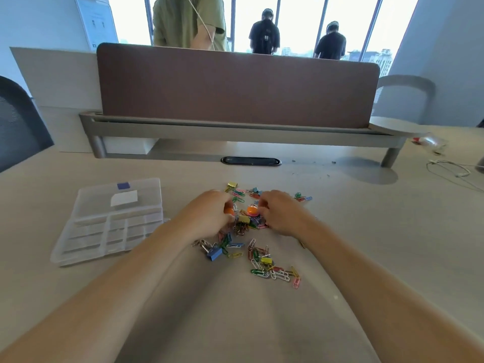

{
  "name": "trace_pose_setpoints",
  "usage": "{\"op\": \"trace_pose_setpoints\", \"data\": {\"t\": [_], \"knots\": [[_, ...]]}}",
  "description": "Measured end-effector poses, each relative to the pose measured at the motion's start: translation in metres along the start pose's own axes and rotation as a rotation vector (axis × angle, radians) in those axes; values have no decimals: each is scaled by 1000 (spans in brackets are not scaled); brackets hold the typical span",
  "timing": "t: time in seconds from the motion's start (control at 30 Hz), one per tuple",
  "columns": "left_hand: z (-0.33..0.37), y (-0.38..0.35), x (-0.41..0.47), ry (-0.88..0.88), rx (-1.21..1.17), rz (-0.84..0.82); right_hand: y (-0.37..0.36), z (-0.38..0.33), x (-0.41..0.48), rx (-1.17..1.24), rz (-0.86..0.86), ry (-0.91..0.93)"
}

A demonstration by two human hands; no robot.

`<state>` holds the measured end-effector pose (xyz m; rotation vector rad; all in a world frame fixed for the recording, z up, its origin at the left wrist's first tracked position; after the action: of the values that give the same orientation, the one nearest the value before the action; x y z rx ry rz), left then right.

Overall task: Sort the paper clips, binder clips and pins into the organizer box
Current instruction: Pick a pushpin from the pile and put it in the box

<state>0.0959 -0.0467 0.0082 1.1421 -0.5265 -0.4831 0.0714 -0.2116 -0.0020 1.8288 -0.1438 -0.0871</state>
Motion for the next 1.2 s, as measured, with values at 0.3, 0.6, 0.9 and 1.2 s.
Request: {"op": "trace_pose_setpoints", "data": {"t": [0.3, 0.6, 0.9, 1.2], "knots": [[-10, 0, 18, 16, -9, 9, -2, -6, 20, -142, -7, 123], [-1, 0, 21, -2, 29, 6, 1, -20, 22, -219, -95, 206], [1, 0, 20, -1, 6, 12, 0, -24, 20, -261, -43, 210], [0, 5, 1, -1, -60, 61, -1, -14, 17, -231, -26, 128]]}}
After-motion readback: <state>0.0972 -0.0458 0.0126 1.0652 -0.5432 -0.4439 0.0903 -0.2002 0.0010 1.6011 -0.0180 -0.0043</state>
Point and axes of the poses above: each hand's wrist, its own x-axis towards the middle knuckle, its own y-axis out of the back of the hand, z = x × y, the point moved 4 cm from there along x, towards the middle knuckle, and after that the axes turned 6 degrees about -y, right-handed, at the moved point
